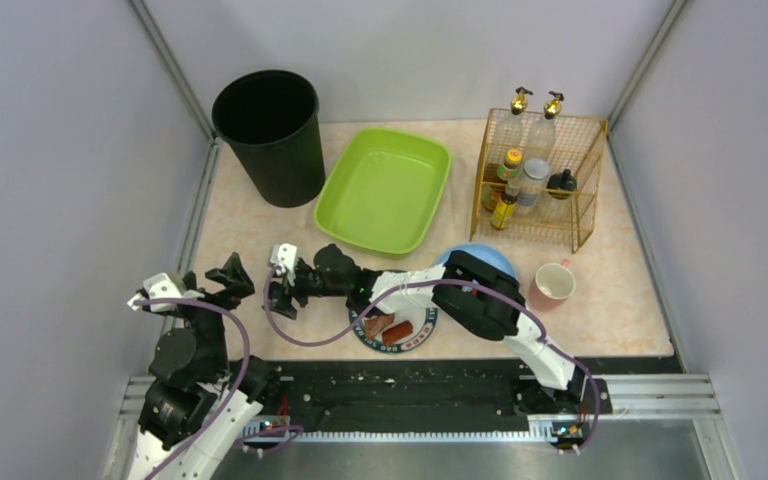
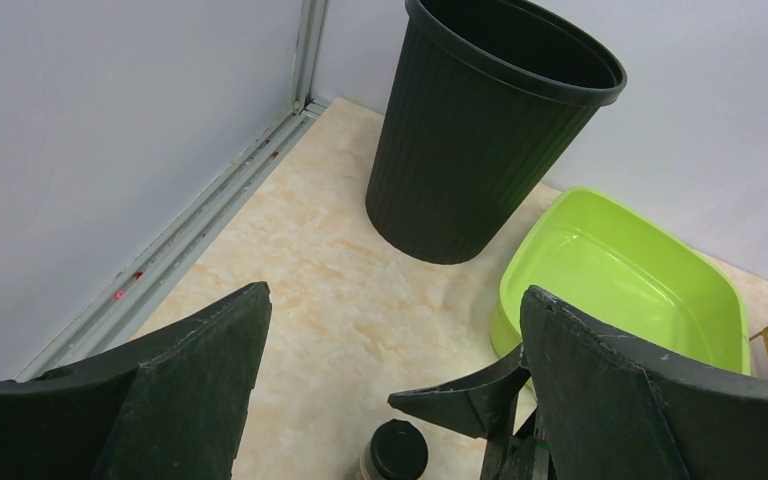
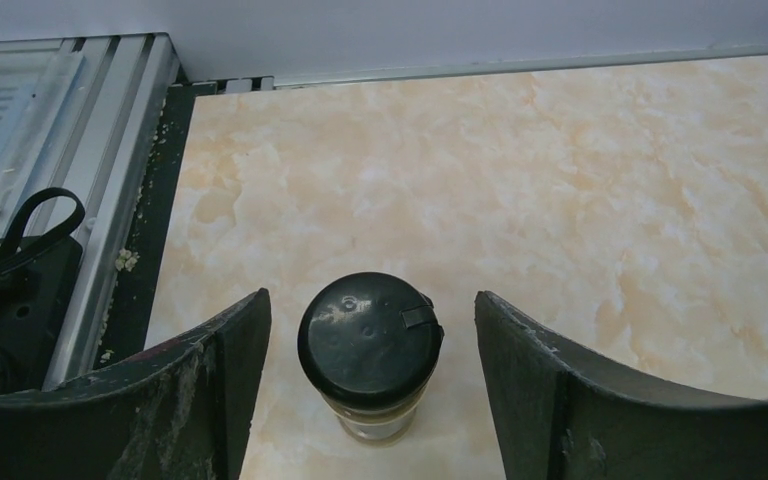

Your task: Clear the kitchen counter

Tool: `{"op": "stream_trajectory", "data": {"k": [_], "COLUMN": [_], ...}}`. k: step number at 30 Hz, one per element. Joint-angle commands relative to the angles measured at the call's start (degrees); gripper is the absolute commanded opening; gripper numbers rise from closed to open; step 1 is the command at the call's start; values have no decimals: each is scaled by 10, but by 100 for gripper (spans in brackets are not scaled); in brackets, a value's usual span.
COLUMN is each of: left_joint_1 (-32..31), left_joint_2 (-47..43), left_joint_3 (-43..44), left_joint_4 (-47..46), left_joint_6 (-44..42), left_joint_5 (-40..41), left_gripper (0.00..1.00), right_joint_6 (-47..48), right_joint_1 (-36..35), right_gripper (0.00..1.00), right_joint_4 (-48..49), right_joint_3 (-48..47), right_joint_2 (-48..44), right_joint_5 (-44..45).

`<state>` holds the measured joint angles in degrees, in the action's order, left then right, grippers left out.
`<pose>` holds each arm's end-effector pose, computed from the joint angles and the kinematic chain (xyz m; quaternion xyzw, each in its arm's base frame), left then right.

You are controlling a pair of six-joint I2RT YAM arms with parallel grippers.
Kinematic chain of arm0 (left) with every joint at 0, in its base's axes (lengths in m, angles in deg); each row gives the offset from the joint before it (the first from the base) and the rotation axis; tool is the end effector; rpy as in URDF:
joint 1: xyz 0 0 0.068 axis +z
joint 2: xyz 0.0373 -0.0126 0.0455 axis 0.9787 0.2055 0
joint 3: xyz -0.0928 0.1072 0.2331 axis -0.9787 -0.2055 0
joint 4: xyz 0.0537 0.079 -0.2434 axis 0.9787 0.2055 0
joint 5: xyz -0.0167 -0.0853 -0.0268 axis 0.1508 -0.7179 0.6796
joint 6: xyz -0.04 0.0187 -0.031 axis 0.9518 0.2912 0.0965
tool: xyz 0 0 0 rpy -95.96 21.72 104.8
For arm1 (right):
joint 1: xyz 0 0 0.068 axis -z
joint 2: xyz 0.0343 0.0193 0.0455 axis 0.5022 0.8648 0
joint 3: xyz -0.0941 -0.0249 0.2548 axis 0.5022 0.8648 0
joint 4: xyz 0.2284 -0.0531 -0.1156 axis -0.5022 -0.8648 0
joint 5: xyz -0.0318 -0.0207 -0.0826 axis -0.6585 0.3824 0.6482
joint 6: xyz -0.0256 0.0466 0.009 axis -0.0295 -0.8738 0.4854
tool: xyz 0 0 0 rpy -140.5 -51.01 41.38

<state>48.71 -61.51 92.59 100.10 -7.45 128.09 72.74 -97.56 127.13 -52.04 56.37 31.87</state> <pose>0.0301 0.0123 0.3174 -0.2041 0.6457 -0.0145 0.7357 0.1875 0.4804 0.1655 -0.5165 0.5441 0.4475 0.4868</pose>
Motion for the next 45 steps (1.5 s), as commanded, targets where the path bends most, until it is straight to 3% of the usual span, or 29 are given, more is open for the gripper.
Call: {"op": "stream_trajectory", "data": {"k": [1, 14, 18, 34, 45], "left_joint_1": [-1, -2, -2, -2, -2], "left_joint_2": [-69, -69, -69, -70, -69], "left_joint_3": [9, 8, 7, 8, 8], "left_joint_4": [-17, -19, -18, -19, -18], "left_joint_6": [-6, -7, -7, -8, -7], "left_joint_5": [-8, -8, -8, -8, -6], "left_gripper": [99, 97, 97, 96, 96], "right_joint_6": [-1, 1, -1, 6, 77], "right_joint_1": [-7, -8, -8, -8, -7], "right_gripper": [70, 15, 5, 0, 0], "right_joint_4": [7, -13, 17, 49, -80], "right_joint_3": [-32, -38, -2, 132, 156], "right_joint_2": [11, 6, -28, -204, -304], "right_joint_5": [-2, -14, -11, 48, 188]}}
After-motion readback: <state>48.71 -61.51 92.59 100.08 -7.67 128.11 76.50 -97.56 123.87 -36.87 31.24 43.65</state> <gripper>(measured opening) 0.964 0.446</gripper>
